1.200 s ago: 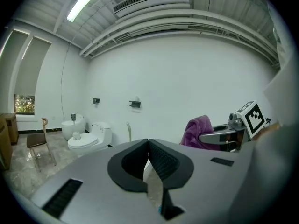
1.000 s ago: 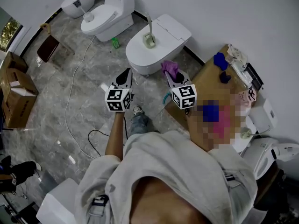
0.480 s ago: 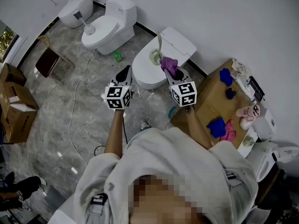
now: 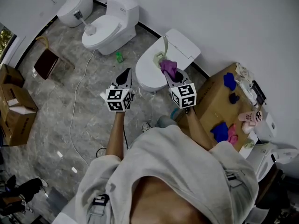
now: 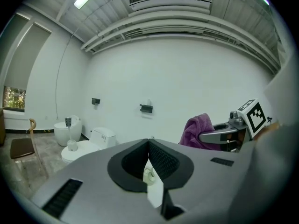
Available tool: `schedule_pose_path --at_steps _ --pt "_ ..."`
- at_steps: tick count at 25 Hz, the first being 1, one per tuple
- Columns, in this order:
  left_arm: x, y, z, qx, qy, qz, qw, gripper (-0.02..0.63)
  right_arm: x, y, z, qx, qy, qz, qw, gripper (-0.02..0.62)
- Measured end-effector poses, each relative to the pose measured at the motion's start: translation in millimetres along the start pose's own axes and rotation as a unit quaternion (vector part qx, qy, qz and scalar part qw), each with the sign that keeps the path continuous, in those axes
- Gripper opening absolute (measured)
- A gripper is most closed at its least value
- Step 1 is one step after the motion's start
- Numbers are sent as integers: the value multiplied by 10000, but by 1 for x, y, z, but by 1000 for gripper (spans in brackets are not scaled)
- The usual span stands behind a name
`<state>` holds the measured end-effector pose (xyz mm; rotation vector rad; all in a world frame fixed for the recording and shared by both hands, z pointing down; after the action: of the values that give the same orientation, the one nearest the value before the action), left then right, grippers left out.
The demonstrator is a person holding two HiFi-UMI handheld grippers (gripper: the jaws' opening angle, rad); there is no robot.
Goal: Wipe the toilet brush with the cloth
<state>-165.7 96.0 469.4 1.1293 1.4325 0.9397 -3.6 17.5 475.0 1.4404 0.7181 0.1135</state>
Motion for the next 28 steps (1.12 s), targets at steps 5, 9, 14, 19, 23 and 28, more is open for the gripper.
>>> schedule_pose_path --at_steps 5,9,14,19,23,28 --pt "-12 14 0 74 17 -175 9998 20 -13 13 4 -103 -77 -165 9998 100" --pt "-23 23 -13 134 -86 -292 9994 20 -34 20 8 -152 -192 -235 9994 100" --pt "-56 13 -33 106 -217 -337 9991 20 -72 8 27 -164 -315 -174 9992 100" --pt "-105 -28 -47 -92 -234 -183 9995 20 -111 -29 60 -119 -349 104 9993 100" --pt "-139 -56 -51 -216 -236 -57 9995 20 -131 -58 84 -71 -407 331 9986 100" --pt "-172 -69 -48 -277 -229 -31 9993 20 -150 -72 104 -71 -506 455 9977 100"
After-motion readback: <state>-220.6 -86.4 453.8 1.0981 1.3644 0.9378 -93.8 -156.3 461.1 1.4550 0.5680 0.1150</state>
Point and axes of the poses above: the fingertips, and each gripper's own axes: x backward along the fingers, z to its right, y out of its underside, the point moved 1 cm from there along x, backward along the fingers, and after that the axes turned 2 degrees about -z, right-handed, at the moved point
